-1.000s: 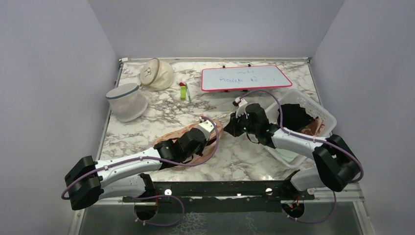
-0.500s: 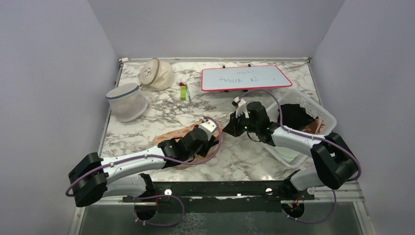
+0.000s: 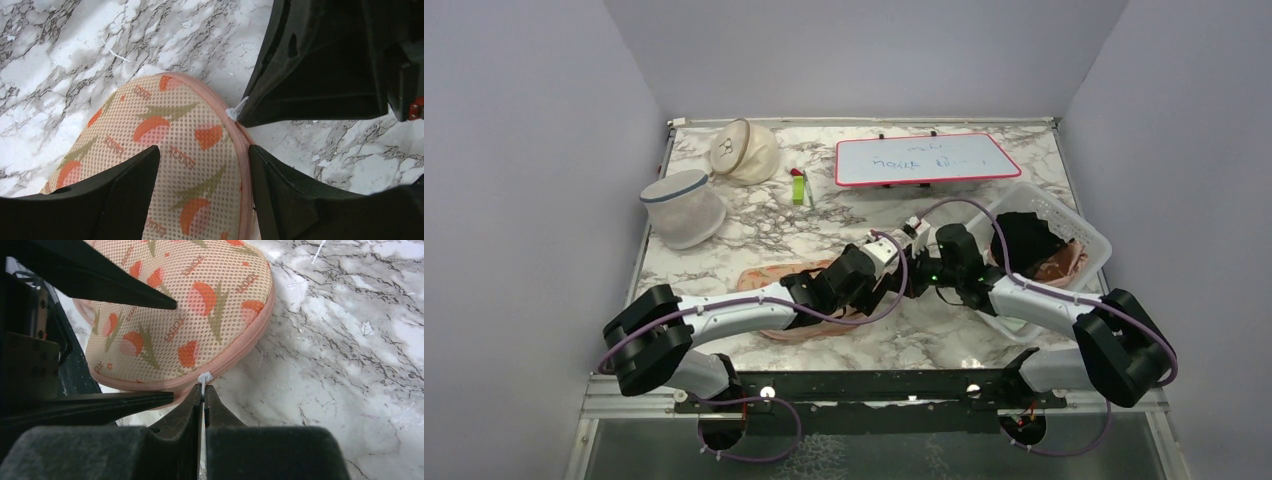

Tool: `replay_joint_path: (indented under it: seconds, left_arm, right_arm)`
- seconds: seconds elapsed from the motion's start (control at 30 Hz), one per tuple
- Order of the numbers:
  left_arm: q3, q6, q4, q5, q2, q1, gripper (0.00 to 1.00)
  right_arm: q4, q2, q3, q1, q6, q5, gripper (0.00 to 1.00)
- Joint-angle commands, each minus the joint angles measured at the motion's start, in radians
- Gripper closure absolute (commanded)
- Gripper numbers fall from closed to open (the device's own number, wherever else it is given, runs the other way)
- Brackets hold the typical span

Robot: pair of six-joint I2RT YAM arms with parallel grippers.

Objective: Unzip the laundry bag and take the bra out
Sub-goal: Unzip the laundry bag at the center of the board.

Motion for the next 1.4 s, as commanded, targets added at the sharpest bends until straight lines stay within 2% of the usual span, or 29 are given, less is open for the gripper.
replay_joint_path:
  seconds: [0.0,0.07,0.13,0.3,0.43,0.6,0.77,1.07,1.37]
  left_arm:
    - [0.027,0.026,0.062,0.032,0.032,0.000,0.42]
    - [0.031,0.034,0.053,0.014,0.042,-0.001,0.45]
    - [0.035,0.037,0.040,0.004,0.042,-0.001,0.53]
    - [0.011,0.048,0.033,-0.006,-0.010,-0.001,0.89]
    - [-0.022,0.036,0.018,0.024,-0.084,-0.001,0.99]
    - [-0.072,0.027,-0.014,0.031,-0.183,-0.001,1.00]
    - [-0.102,0.039,-0.048,0.068,-0.275,-0.001,1.00]
    - [-0.051,0.083,-0.053,0.149,-0.304,-0.001,1.00]
    - [0.033,0.107,-0.031,0.195,-0.267,-0.001,1.00]
  right_arm:
    - [0.042,-0.061,-0.021,0.011,0.018,-0.048,0.99]
    - [0.037,-0.075,-0.024,0.013,0.019,-0.048,0.99]
    - [0.018,-0.086,-0.019,0.014,0.020,-0.048,0.99]
    - [0.028,-0.104,-0.030,0.015,0.027,-0.034,0.99]
    - [-0.008,-0.094,-0.014,0.015,0.050,0.053,0.99]
    - [-0.024,-0.062,0.010,0.013,0.067,0.162,0.99]
    - [-0.009,-0.009,0.061,0.012,0.010,0.186,0.99]
    - [0.074,0.145,0.136,0.012,-0.096,0.074,0.99]
    - [0.225,0.214,0.129,0.012,-0.094,-0.072,0.99]
